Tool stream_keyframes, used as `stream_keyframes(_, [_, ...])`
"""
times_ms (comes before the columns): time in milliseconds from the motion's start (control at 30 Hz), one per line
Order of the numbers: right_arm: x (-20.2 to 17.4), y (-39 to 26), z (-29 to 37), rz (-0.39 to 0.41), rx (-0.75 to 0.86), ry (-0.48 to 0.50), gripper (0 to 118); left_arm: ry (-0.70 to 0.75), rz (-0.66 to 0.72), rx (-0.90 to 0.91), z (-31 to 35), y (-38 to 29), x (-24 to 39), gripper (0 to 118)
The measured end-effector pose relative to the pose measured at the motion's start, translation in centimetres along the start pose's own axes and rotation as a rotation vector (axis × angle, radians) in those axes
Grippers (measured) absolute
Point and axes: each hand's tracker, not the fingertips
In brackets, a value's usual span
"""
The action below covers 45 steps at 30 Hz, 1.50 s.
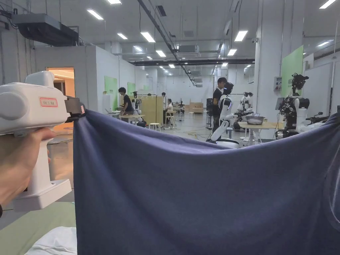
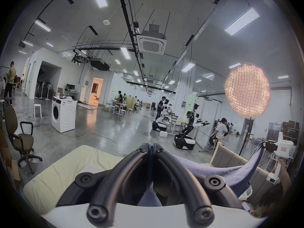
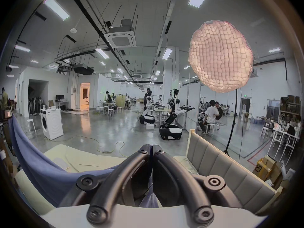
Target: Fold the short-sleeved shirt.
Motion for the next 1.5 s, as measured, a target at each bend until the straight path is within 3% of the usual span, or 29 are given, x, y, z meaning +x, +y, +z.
stream_keyframes(500, [0.3, -0.4, -12.7, -0.04, 0.009, -0.077, 2, 0.077, -0.049, -0.036, -9.6, -2.1, 0.1, 6])
stream_keyframes(800, [-1.3, -2.6, -14.9, -0.009, -0.017, -0.061, 2, 0.091, -0.032, -0.071, -12.2, -4.6, -0.6, 6])
stream_keyframes(1000, [-1.7, -10.0, -16.3, -0.024, -0.164, -0.022, 2, 0.099, -0.036, -0.212, -13.9, -12.4, -2.0, 6])
stream_keyframes(1133, [-1.5, -17.1, -16.1, -0.033, -0.267, 0.0, 2, 0.057, 0.094, -0.325, -13.6, -20.0, -3.5, 6])
stream_keyframes(1200, [-0.8, -20.6, -15.2, -0.043, -0.3, 0.027, 2, 0.051, 0.094, -0.335, -12.1, -23.4, -4.2, 6])
stream_keyframes(1367, [1.4, -28.5, -10.2, -0.075, -0.36, 0.068, 2, -0.012, 0.139, -0.394, -6.5, -30.3, -5.0, 6])
stream_keyframes(1500, [3.6, -33.6, -2.2, -0.089, -0.381, 0.072, 2, -0.04, 0.162, -0.412, 0.8, -35.1, -5.9, 6])
